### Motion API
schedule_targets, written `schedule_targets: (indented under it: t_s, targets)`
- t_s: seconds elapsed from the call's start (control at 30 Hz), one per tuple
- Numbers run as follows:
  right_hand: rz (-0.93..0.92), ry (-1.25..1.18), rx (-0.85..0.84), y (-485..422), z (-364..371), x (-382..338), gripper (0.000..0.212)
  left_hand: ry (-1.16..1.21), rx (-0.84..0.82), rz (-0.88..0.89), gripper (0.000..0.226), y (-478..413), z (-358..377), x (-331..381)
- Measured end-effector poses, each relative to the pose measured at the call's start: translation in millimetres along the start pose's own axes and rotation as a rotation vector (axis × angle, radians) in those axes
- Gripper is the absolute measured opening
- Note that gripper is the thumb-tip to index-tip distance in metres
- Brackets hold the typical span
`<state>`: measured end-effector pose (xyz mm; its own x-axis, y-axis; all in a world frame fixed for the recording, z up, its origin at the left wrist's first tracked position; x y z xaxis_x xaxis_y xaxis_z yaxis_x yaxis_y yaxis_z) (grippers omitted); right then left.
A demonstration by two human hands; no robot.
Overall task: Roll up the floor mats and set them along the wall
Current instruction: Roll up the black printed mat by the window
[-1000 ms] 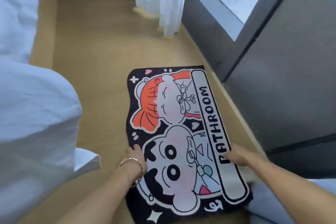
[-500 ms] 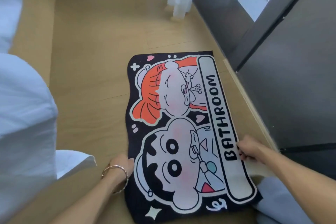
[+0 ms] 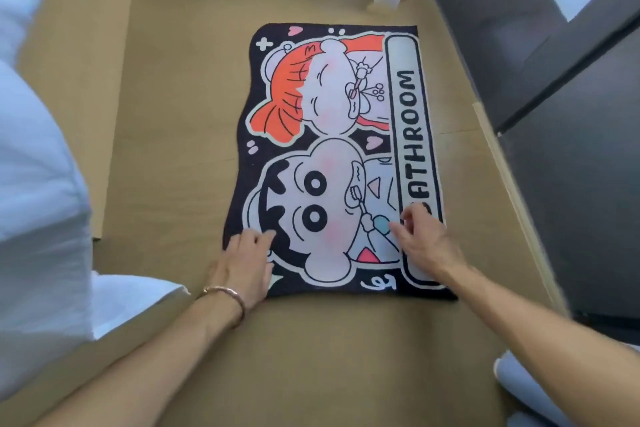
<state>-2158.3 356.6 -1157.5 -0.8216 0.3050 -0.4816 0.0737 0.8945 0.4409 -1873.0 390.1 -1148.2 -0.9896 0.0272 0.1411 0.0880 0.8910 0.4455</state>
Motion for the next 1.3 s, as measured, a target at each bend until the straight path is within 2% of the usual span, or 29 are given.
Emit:
schedule_targets:
  t_s: [0.07, 0.13, 0.23, 0.3, 0.37, 0.5, 0.6, 0.7, 0.77, 0.93, 1.0, 1.07, 1.13, 1.2, 1.3]
  targets:
    - [-0.195, 0.203, -0.189, 19.3, 30.1, -22.2, 0.03, -0.029, -0.082, 0.167, 0.055, 18.8, 20.4, 20.9]
    - [-0.341, 0.383, -0.299, 33.9, 52.7, -32.2, 0.042, -0.031, -0.103, 0.229, 0.05, 23.5, 32.5, 33.6]
    - [-0.478, 0.507, -0.321, 46.4, 65.5, -33.7, 0.053, -0.093, -0.077, 0.281, 0.029, 19.6, 33.6, 48.2]
    - [-0.542, 0.514, -0.286, 52.9, 63.3, -31.4, 0.042, -0.162, -0.105, 0.358, 0.018, 16.1, 28.9, 59.2]
    - [-0.521, 0.477, -0.263, 59.4, 58.2, -26.0, 0.032, -0.178, -0.179, 0.382, 0.023, 15.8, 24.4, 62.1]
    - [-0.407, 0.441, -0.266, 77.8, 48.9, -10.7, 0.041, -0.154, -0.277, 0.459, 0.02, 16.3, 27.3, 57.8]
    - [-0.394, 0.477, -0.299, 99.5, 55.8, 0.4, 0.045, -0.116, -0.321, 0.458, 0.013, 14.7, 34.8, 51.8]
    - [-0.379, 0.405, -0.246, 106.2, 57.4, 9.6, 0.035, -0.106, -0.272, 0.45, 0.011, 13.0, 37.8, 51.8]
    - [-0.376, 0.376, -0.226, 102.4, 58.2, 11.0, 0.032, -0.115, -0.219, 0.44, 0.02, 16.0, 40.7, 50.7]
    - [-0.428, 0.48, -0.161, 86.1, 56.4, 1.4, 0.028, -0.157, -0.151, 0.393, 0.034, 24.5, 38.9, 53.8]
    - [-0.447, 0.519, -0.109, 79.1, 54.9, -3.9, 0.023, -0.127, 0.0, 0.457, 0.032, 29.7, 35.3, 58.3]
    - [-0.476, 0.56, -0.087, 74.2, 56.2, -9.7, 0.016, -0.223, 0.025, 0.532, 0.036, 40.1, 41.7, 60.5]
    - [-0.537, 0.575, -0.078, 74.3, 61.6, -11.3, 0.018, -0.326, 0.004, 0.538, 0.03, 49.0, 56.2, 58.8]
    - [-0.654, 0.574, -0.051, 79.1, 65.9, -8.5, 0.026, -0.39, 0.065, 0.564, 0.02, 56.8, 57.0, 61.2]
    - [-0.795, 0.605, -0.049, 87.5, 63.2, -0.2, 0.025, -0.432, 0.17, 0.57, 0.015, 56.4, 45.7, 62.8]
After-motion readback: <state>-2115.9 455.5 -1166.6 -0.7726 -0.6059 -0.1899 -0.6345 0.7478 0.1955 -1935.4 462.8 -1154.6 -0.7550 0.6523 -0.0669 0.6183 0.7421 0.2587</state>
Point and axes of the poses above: each hand's wrist, its own y-axis away from the middle knuckle, its own z-axis out of the palm, x = y × z, the point moved 5 cm from there along -y, towards the middle knuckle, and after that the axes turned 3 degrees about y, right-handed, at the moved point
